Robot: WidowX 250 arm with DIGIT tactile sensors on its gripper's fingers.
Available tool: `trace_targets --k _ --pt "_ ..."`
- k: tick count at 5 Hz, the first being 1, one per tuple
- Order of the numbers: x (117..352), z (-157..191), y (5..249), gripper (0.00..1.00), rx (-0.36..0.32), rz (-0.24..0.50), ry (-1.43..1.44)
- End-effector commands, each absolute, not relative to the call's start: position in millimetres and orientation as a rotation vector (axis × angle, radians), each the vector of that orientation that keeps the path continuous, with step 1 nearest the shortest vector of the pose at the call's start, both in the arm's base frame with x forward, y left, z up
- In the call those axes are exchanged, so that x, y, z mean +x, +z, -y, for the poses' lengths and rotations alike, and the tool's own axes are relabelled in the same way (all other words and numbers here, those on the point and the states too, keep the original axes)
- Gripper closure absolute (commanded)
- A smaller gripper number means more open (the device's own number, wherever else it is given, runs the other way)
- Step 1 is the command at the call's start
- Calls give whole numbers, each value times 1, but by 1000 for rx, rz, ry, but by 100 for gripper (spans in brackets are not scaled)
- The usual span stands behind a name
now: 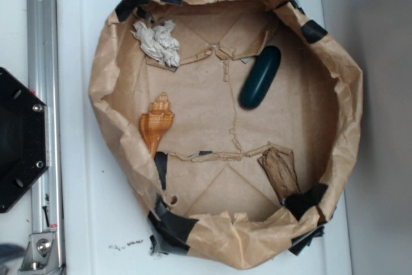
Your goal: Grab the wood chip.
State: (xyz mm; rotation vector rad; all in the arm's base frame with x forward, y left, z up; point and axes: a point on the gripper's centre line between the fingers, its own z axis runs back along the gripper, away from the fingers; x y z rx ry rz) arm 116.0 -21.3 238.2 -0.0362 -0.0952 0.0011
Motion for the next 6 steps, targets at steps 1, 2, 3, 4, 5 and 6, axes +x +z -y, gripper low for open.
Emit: trace_targets --k 1,2,3,4,5,6 --pt "116 21 238 0 -36 95 1" --pt "166 8 212 0 -3 347 -174" --pt "216 9 197 0 -37 451 -272" --pt "253 21 182 0 -57 478 -414" --pt "287 27 151 0 -64 416 -546" --pt "296 38 118 0 -50 289 -689"
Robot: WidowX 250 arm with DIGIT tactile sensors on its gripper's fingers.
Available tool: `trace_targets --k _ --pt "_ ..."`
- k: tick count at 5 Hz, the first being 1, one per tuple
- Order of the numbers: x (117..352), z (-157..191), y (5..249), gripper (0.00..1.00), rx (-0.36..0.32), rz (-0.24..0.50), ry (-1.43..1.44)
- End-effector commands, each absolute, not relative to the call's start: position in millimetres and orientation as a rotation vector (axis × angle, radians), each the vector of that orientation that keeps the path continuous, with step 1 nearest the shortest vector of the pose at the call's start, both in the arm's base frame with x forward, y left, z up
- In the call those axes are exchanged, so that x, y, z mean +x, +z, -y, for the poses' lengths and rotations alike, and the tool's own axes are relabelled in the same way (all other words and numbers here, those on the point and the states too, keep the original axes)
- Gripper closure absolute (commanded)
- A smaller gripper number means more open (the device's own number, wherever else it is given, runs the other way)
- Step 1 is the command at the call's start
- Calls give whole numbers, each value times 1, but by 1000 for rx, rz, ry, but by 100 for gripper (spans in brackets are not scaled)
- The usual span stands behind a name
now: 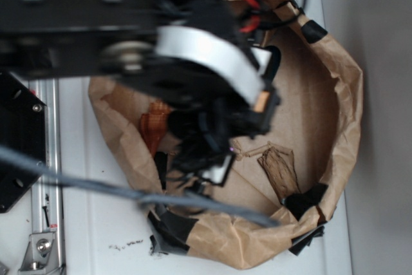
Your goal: Grab the wood chip.
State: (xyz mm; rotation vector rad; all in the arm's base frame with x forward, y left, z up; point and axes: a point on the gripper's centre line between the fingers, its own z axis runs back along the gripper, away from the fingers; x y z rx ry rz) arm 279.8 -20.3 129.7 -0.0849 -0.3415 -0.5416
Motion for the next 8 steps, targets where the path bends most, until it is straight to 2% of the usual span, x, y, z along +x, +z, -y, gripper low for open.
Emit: trace_targets --k 1,2,3,5,6,7,8 --pt "306 50 80 0 -18 196 -873" --pt "302 79 61 0 -55 185 -1063" --pt "300 99 57 0 -91 196 -1116" --pt "312 108 37 0 -78 212 -1114" --pt "309 114 27 0 -58 233 -1112" --pt "304 117 31 100 -41 253 -1052" --pt "304 103 65 100 -50 327 -946"
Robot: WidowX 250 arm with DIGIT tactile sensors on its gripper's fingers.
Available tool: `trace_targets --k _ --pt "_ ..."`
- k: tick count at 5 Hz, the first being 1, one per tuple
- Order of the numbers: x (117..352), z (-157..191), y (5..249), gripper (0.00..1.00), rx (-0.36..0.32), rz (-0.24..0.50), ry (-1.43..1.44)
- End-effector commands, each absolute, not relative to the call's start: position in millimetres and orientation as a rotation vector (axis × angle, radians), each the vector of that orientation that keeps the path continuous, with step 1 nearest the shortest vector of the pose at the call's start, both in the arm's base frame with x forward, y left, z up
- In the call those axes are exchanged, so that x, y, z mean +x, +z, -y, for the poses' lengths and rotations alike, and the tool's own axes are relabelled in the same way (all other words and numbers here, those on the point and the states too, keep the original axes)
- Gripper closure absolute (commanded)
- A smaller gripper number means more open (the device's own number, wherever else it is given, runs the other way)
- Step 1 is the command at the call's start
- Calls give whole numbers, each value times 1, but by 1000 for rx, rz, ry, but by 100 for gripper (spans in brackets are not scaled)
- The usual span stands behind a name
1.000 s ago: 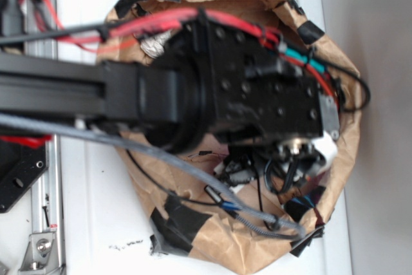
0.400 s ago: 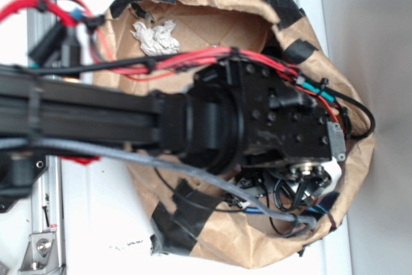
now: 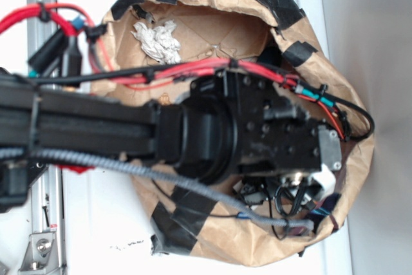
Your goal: Grab the wood chip.
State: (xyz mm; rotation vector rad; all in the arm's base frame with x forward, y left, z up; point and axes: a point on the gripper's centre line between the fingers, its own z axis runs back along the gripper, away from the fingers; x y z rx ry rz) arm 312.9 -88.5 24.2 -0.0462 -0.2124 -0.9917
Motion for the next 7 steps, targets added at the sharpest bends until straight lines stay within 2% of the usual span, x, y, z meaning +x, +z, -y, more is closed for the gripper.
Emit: trace_targets --k 1,2,3,4,5,6,7 --pt "299 74 115 100 2 396 -817" --pt "279 45 160 100 39 350 -642" --pt "261 40 195 100 100 295 -507" --pt "263 41 181 9 -106 331 -540" --pt "278 49 135 0 -2 289 -652" --pt "294 66 89 0 -38 388 -800" --pt "300 82 66 0 -31 330 -860"
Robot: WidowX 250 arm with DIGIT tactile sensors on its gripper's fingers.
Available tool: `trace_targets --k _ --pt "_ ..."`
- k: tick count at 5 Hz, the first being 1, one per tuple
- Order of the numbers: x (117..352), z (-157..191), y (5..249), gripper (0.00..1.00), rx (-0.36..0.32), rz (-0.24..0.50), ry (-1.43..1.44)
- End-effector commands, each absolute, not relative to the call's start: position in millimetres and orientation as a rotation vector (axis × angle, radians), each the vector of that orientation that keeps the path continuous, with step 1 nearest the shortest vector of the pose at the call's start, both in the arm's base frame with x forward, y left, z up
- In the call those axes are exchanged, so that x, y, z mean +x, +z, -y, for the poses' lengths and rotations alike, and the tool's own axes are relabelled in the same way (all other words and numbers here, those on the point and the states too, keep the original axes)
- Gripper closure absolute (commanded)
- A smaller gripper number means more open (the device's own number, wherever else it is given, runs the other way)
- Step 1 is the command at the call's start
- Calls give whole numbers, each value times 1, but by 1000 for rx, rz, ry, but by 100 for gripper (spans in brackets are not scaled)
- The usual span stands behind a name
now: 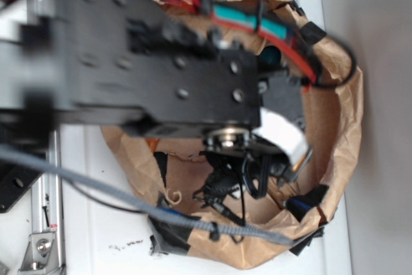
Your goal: Grab the wood chip.
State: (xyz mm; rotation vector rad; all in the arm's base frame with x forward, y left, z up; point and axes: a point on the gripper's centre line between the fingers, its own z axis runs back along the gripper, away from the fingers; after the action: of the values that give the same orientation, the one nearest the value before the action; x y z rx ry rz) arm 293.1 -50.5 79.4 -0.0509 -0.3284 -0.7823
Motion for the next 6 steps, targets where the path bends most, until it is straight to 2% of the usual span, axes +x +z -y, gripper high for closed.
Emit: trace_targets --k 1,3,4,6 --pt "305 103 53 0 -48 324 -954" --pt "309 119 35 0 -82 320 -985" --pt "305 121 25 100 -89 290 -977" --pt "297 123 22 100 -92 287 -962"
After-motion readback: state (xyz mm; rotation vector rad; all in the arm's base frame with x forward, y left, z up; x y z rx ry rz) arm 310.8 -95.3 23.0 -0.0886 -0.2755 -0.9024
